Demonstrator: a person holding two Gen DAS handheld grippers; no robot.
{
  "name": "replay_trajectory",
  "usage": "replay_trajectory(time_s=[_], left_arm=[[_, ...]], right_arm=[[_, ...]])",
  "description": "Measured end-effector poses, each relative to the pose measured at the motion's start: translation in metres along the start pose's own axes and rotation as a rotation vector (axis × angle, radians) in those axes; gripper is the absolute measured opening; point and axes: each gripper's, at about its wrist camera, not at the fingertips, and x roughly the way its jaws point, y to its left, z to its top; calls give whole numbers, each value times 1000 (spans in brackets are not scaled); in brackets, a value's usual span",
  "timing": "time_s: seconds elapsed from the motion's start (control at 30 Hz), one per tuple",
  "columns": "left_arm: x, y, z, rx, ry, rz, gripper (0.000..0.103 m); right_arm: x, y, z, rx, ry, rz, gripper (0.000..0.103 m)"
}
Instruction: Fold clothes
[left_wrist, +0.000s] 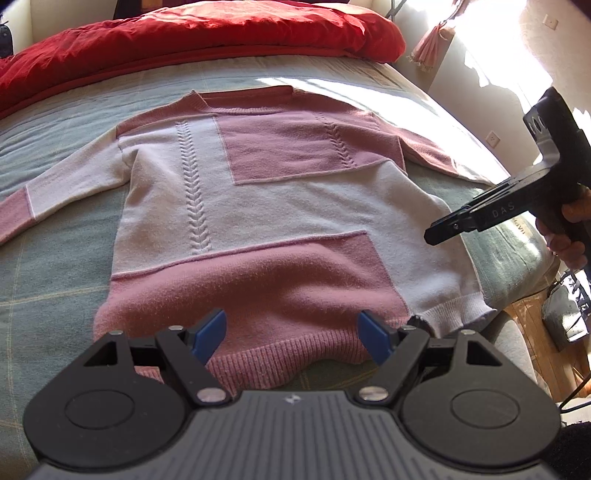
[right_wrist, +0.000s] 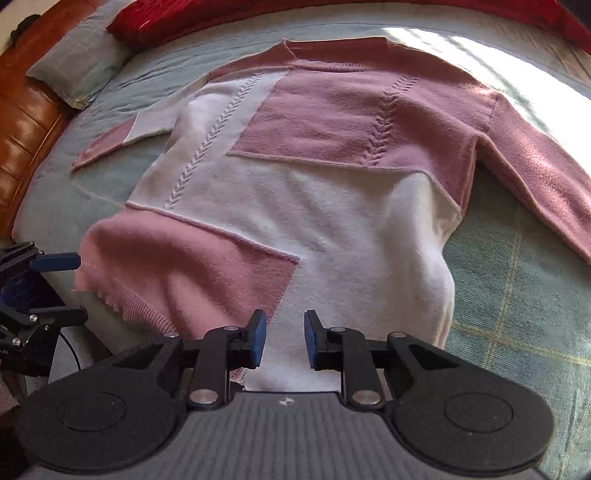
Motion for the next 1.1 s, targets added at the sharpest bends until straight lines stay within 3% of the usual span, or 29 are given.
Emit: replay_trajectory(time_s=[0.17,0.37,0.63,0.9,1.0,1.1], left_arm=[[-13,42,-11,-93,9,69,78],[-17,97,-22,-263,-23,118,78],[23,126,-44,-377,30,-19,77],[54,126,-43,-405,35,-97,77],[49,117,-40,-351,53,-56,77],[34,105,-36,-247,67,62,77]], right_arm=[[29,58,10,-216,63,68,25],[49,100,25,-303,106,87,25],[48,110,27,-305,108,82,26],[43,113,23,-333,113,79,26],[41,117,18,-371,111,99,26],[45,123,9,-426,147,130,26]])
